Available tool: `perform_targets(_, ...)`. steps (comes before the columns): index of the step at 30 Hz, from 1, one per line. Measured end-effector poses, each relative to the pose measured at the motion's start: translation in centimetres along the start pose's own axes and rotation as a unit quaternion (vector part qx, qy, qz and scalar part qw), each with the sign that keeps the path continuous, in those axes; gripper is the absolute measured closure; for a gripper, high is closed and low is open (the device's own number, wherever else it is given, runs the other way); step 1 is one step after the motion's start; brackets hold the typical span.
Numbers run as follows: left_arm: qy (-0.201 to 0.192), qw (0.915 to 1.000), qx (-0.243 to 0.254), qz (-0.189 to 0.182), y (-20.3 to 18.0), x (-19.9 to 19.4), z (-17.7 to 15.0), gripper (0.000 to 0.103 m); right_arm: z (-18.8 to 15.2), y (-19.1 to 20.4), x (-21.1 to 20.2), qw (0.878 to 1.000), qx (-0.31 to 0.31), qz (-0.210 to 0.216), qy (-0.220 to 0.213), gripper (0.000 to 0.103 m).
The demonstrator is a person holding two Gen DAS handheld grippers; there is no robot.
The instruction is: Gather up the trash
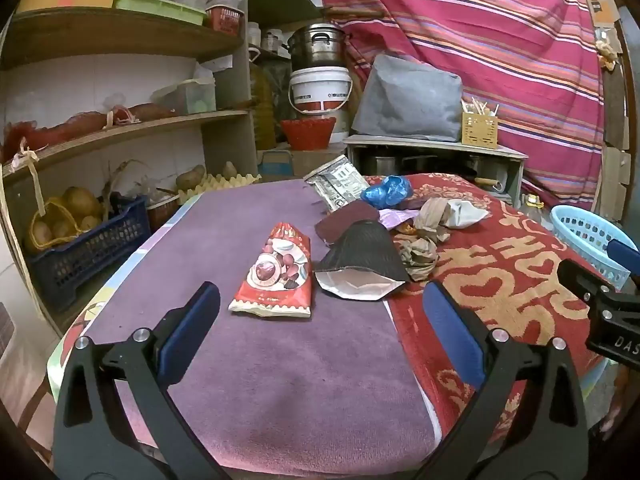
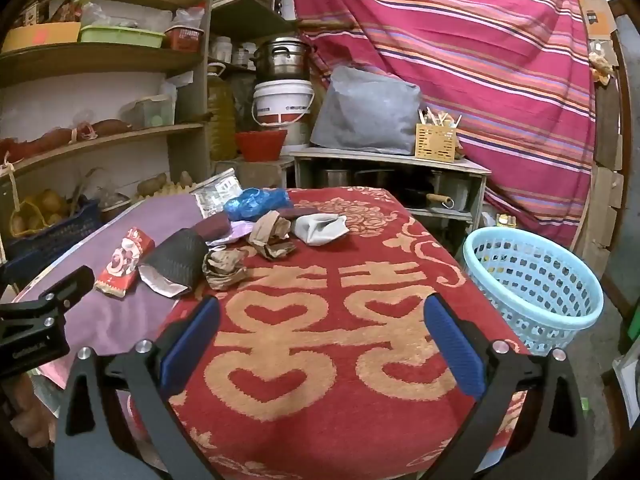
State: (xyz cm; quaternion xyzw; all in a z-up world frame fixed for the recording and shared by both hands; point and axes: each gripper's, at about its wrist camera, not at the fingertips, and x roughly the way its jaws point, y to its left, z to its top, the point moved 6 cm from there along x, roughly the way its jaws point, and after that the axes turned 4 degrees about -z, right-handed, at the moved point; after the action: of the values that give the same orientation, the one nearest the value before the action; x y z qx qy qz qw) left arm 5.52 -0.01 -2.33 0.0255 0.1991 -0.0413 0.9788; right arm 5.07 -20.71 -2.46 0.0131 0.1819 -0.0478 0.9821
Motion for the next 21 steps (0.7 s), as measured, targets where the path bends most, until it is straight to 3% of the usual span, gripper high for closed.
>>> perform_targets(21,0.001,1.0,-0.001,-0.001,0.0,0.0,0.0,0.005,0.0,-0.3,0.0,1.0,-0.001,-0.002,-0.005,0.004)
